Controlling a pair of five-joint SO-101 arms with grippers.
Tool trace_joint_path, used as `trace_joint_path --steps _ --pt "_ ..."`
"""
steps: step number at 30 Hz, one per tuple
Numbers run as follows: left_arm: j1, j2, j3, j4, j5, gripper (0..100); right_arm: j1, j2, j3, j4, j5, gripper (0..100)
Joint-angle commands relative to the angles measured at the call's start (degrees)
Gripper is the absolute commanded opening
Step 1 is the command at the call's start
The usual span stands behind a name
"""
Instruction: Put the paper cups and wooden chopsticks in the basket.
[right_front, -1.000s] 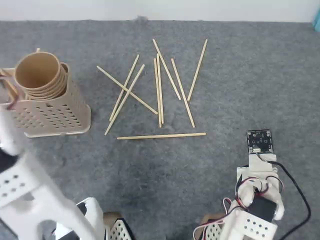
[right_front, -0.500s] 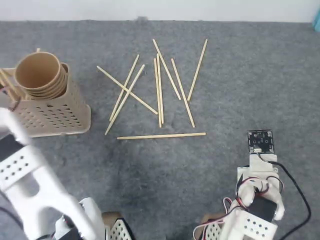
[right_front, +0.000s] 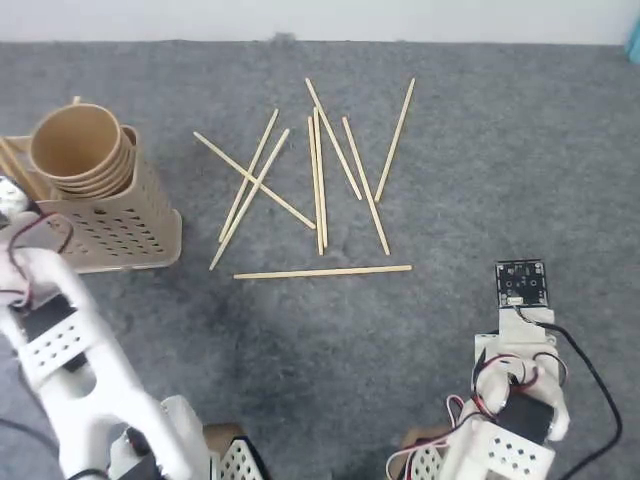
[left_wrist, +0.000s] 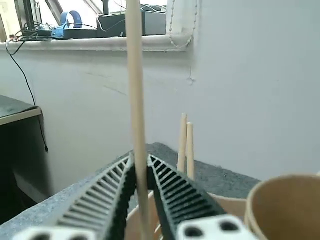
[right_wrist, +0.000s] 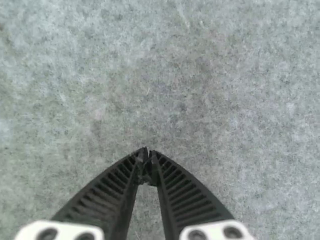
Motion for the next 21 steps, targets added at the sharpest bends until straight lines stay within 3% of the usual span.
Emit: trace_joint_path --steps 1,18,21 --pt "0.53 -1.32 0.22 -1.67 -2.02 14 0.84 -0.92 -0.26 0.4 0.79 0.8" --pt "-2.02 -1.93 -4.09 -1.23 -1.49 18 0.92 -0.92 -0.26 0.48 0.79 0.8" --pt "-4.13 -1.93 -8.4 2.99 0.0 18 0.84 -0.92 -0.26 0.48 0.79 0.8"
